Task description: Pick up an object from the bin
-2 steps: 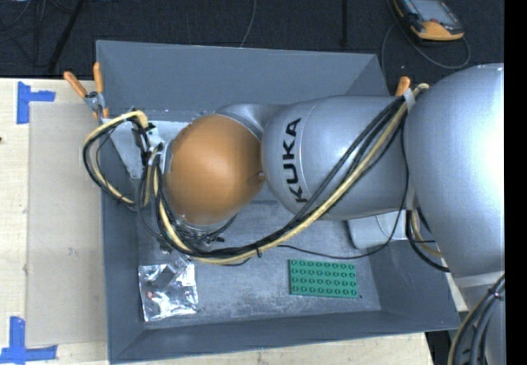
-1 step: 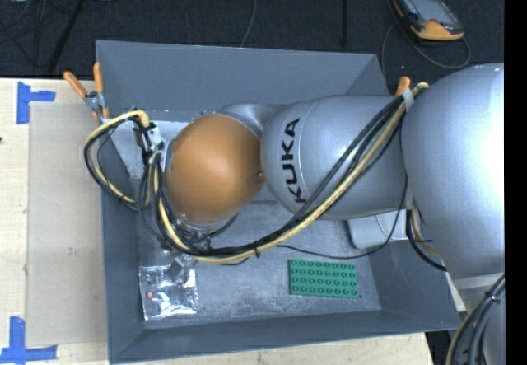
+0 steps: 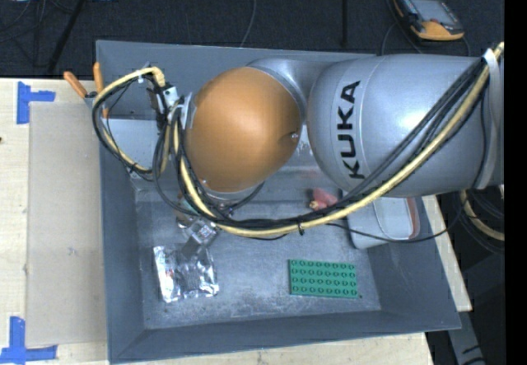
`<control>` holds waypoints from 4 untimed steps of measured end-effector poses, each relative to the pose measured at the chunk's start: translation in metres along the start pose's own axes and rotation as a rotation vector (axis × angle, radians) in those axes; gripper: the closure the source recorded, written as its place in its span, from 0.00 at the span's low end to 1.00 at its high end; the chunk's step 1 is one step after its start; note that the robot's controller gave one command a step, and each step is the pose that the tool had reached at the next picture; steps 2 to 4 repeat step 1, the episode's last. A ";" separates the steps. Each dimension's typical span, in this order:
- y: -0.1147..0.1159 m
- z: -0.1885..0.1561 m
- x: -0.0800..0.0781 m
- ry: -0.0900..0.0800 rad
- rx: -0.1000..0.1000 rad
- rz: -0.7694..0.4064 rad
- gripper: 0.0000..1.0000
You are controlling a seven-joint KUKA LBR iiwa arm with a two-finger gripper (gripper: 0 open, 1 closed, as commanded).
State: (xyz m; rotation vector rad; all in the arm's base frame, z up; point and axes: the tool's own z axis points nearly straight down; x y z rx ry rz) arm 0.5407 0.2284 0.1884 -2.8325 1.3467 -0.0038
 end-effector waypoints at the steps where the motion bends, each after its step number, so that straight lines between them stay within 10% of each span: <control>1: 0.012 -0.034 -0.035 -0.003 -0.004 0.017 1.00; 4: 0.012 -0.034 -0.035 -0.003 -0.004 0.017 1.00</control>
Offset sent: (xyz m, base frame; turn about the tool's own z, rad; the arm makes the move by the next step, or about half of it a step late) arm -0.0298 0.0171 0.0329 0.0178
